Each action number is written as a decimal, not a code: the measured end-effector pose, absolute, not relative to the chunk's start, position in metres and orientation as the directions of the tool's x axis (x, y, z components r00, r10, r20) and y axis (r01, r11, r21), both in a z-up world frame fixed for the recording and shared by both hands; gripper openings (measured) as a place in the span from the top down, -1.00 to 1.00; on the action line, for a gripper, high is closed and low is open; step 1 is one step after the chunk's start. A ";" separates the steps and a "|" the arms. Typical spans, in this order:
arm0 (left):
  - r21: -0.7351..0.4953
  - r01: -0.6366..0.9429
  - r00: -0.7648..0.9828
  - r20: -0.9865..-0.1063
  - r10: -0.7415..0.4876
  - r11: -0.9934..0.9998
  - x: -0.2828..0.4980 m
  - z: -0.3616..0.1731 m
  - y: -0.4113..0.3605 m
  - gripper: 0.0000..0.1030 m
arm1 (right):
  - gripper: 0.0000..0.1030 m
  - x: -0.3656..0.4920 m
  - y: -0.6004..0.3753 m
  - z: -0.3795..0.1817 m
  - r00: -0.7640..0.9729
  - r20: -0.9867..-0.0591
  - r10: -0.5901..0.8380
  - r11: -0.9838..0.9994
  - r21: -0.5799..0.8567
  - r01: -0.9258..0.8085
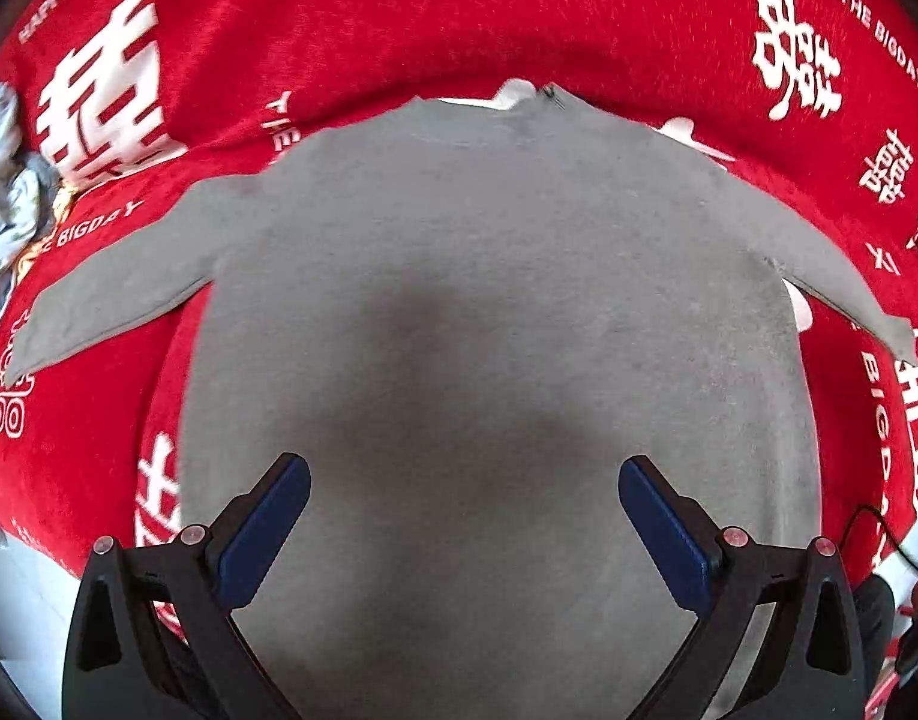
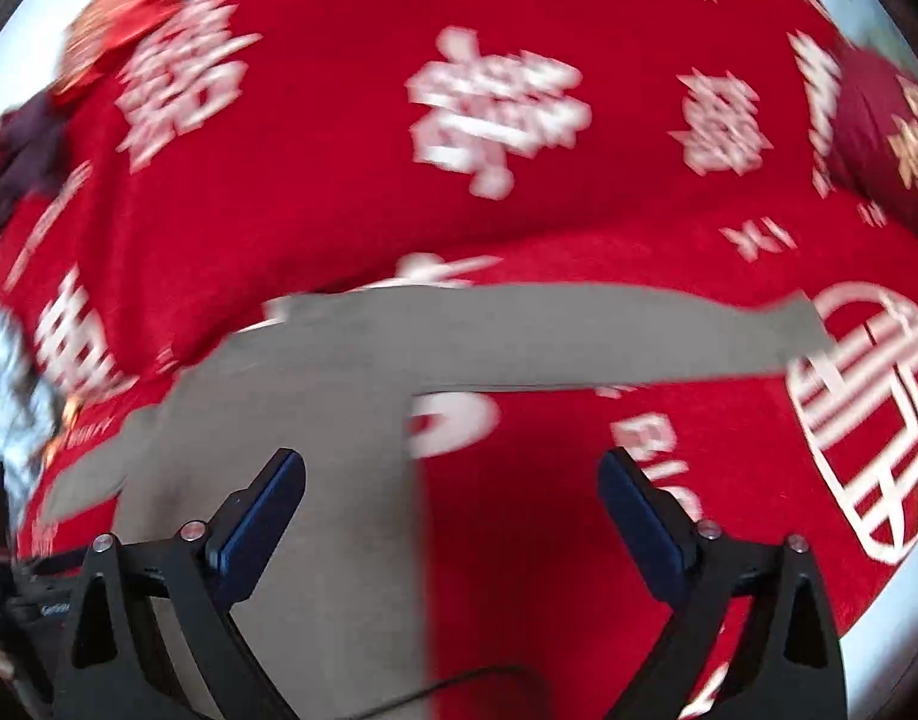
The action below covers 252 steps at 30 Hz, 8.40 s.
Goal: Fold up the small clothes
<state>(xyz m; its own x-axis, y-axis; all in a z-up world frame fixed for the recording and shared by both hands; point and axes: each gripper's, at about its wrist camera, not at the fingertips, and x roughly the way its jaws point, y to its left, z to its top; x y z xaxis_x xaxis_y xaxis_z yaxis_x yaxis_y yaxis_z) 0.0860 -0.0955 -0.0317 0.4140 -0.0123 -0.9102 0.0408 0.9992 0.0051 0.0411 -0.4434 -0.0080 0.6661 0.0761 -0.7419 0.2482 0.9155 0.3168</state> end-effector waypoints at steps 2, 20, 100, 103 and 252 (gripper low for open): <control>0.000 0.035 0.391 -0.920 -0.014 0.999 0.094 -0.035 -0.105 -1.00 | -0.86 0.049 -0.483 -0.018 0.659 -0.751 0.048 0.884 0.339 0.321; 0.102 -0.010 0.355 -0.929 0.099 0.995 0.152 -0.090 -0.163 -1.00 | -0.60 0.092 -0.659 -0.115 0.579 -0.814 0.046 0.711 0.434 0.554; -0.247 -0.384 0.430 -0.901 -0.065 0.890 0.144 -0.087 0.118 -1.00 | 0.91 0.221 -0.046 -0.072 0.550 -0.833 0.064 0.949 -0.119 -0.291; -0.274 -0.385 0.418 -0.903 -0.098 0.882 0.141 -0.095 0.117 -1.00 | 0.76 0.225 -0.044 -0.081 0.494 -0.867 0.066 0.948 -0.100 -0.301; -0.153 -0.165 0.457 -0.887 -0.062 0.974 0.226 -0.019 -0.039 -0.58 | -0.64 0.176 -0.375 -0.060 0.610 -0.728 0.313 0.923 0.384 -0.016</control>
